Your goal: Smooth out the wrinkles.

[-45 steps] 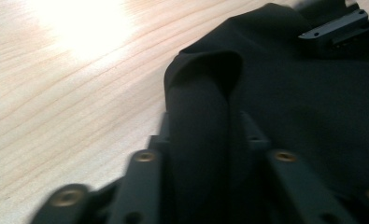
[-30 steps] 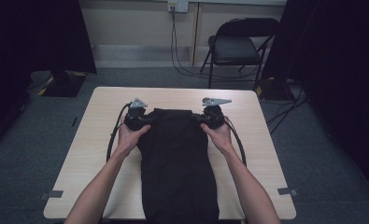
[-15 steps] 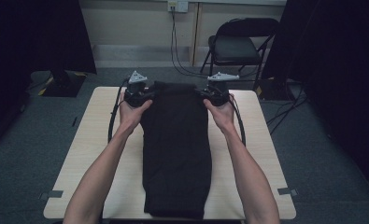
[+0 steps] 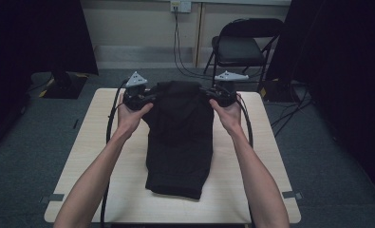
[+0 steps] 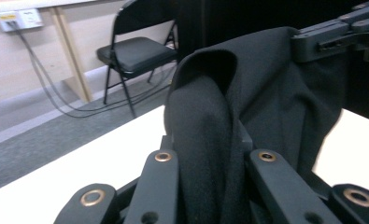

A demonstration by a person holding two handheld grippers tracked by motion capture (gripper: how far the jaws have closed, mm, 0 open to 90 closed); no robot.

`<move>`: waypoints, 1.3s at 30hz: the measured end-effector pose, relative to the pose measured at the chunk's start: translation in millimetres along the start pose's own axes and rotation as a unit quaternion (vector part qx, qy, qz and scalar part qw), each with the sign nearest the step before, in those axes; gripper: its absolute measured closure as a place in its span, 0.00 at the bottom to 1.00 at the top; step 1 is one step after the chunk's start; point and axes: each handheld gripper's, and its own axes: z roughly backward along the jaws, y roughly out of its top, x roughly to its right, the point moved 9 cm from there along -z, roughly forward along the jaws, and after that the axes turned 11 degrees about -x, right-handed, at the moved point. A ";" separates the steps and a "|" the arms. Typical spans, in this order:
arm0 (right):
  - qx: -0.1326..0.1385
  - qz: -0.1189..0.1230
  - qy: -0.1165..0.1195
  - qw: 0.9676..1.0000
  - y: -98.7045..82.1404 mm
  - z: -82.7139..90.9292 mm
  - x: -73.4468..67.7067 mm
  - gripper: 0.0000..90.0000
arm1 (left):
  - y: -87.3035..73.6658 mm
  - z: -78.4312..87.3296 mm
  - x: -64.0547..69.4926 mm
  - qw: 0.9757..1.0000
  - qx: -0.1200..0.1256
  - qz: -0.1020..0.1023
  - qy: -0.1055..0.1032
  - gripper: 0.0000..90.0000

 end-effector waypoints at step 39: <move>-0.073 0.045 0.100 0.991 -165.7 50.5 -113.3 0.95 | -158.1 52.9 102.4 0.991 -0.068 -0.021 -0.117 0.77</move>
